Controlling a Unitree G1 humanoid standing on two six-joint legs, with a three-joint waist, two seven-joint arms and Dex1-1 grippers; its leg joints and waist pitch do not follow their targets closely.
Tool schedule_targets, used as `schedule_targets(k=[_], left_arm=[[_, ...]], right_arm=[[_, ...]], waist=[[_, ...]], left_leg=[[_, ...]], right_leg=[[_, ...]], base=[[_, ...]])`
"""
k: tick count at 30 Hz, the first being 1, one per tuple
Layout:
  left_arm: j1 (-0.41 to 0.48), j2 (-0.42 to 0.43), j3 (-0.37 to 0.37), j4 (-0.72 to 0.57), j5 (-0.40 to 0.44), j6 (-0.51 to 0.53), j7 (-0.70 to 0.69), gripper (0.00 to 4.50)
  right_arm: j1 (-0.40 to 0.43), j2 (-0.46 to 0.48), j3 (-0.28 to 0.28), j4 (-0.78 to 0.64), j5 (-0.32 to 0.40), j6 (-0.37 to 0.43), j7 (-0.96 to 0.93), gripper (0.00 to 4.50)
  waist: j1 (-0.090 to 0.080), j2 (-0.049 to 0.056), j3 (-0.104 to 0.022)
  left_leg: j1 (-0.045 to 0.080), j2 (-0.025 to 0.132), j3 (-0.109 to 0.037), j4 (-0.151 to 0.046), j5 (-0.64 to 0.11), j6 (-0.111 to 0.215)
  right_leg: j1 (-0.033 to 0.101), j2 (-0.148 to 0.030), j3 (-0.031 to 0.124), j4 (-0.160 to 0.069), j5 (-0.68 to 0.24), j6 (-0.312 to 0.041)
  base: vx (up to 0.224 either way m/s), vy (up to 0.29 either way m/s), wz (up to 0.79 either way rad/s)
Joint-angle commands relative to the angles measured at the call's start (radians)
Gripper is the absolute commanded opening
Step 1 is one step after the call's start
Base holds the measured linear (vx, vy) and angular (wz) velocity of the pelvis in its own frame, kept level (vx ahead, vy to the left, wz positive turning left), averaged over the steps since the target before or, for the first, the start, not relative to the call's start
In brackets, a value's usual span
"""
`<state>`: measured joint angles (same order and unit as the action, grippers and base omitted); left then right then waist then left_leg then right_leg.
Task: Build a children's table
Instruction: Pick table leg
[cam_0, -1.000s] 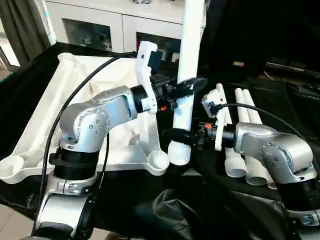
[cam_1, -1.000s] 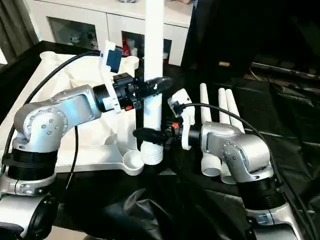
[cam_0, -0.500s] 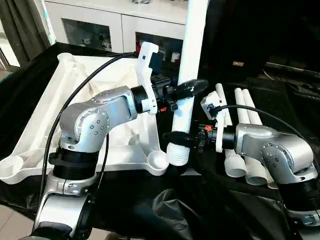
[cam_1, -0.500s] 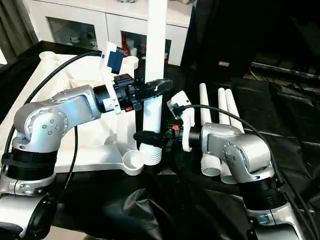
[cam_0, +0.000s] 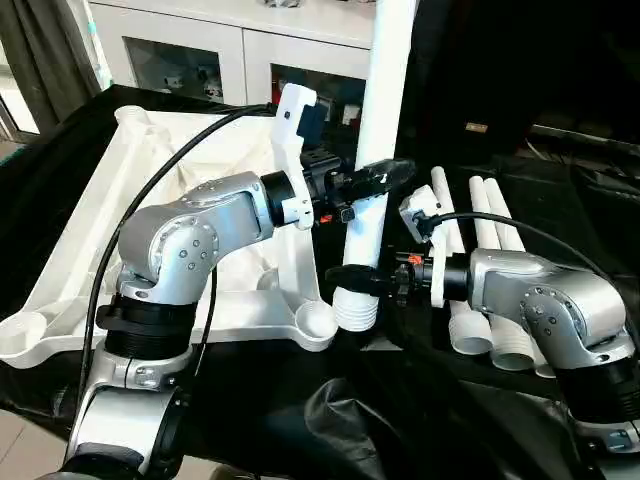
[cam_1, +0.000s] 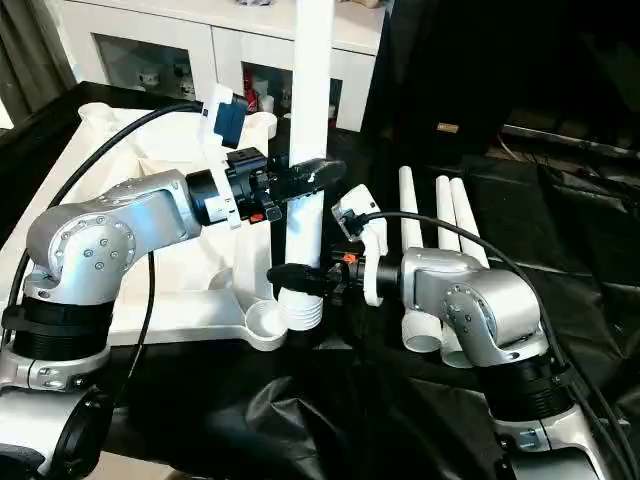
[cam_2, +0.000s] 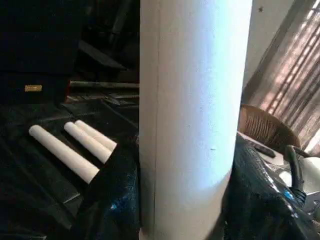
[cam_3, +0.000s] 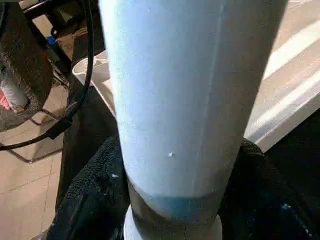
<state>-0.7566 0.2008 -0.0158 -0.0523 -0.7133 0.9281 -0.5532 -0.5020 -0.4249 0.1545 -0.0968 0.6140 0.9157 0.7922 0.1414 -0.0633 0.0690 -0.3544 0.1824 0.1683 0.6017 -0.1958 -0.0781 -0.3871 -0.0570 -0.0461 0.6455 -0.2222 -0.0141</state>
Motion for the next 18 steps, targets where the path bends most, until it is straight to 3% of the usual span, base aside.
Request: schedule_targets(k=[1,7,10,14,15,18], left_arm=[[-0.032,-0.001,0.0,0.008,0.007,-0.012,0.0,1.82],[-0.036,-0.011,0.014,0.017,0.004,-0.013,0.004,1.82],[-0.032,-0.016,0.029,0.013,-0.011,-0.017,-0.001,2.52],[-0.022,-0.023,0.049,0.001,-0.022,-0.025,0.011,2.74],[-0.004,-0.037,0.077,-0.006,-0.016,-0.083,0.021,2.86],[0.007,-0.044,0.09,-0.013,-0.009,-0.131,0.015,3.0]], right_arm=[[0.014,-0.013,-0.001,-0.009,-0.01,0.01,-0.001,2.17],[0.018,-0.001,-0.01,0.004,-0.017,0.0,-0.019,1.9],[0.021,0.019,-0.025,0.018,-0.033,-0.036,-0.045,1.89],[0.023,0.04,-0.044,0.026,-0.037,-0.062,-0.071,1.88],[0.028,0.062,-0.069,0.029,-0.035,-0.095,-0.093,1.88],[0.032,0.071,-0.082,0.028,-0.032,-0.109,-0.101,1.88]], waist=[[-0.001,0.011,-0.073],[0.0,0.013,-0.074],[0.0,0.012,-0.074],[-0.002,0.015,-0.074],[-0.001,0.017,-0.073],[0.0,0.014,-0.075]], left_leg=[[0.002,0.038,-0.012,-0.063,-0.052,-0.03],[0.001,0.038,-0.012,-0.062,-0.05,-0.031],[0.002,0.039,-0.012,-0.063,-0.054,-0.032],[0.002,0.038,-0.012,-0.064,-0.063,-0.041],[0.0,0.038,-0.013,-0.064,-0.07,-0.041],[0.0,0.039,-0.014,-0.064,-0.061,-0.037]], right_leg=[[0.06,-0.077,0.05,-0.072,-0.01,-0.184],[0.061,-0.077,0.05,-0.071,0.006,-0.188],[0.06,-0.078,0.049,-0.072,-0.002,-0.19],[0.059,-0.079,0.049,-0.072,-0.005,-0.193],[0.06,-0.08,0.05,-0.074,-0.008,-0.195],[0.062,-0.079,0.049,-0.073,0.013,-0.194]], base=[[0.0,0.0,0.0],[0.0,0.0,0.0],[0.0,0.0,0.0],[0.0,0.0,0.0],[0.0,0.0,0.0],[0.0,0.0,0.0]])
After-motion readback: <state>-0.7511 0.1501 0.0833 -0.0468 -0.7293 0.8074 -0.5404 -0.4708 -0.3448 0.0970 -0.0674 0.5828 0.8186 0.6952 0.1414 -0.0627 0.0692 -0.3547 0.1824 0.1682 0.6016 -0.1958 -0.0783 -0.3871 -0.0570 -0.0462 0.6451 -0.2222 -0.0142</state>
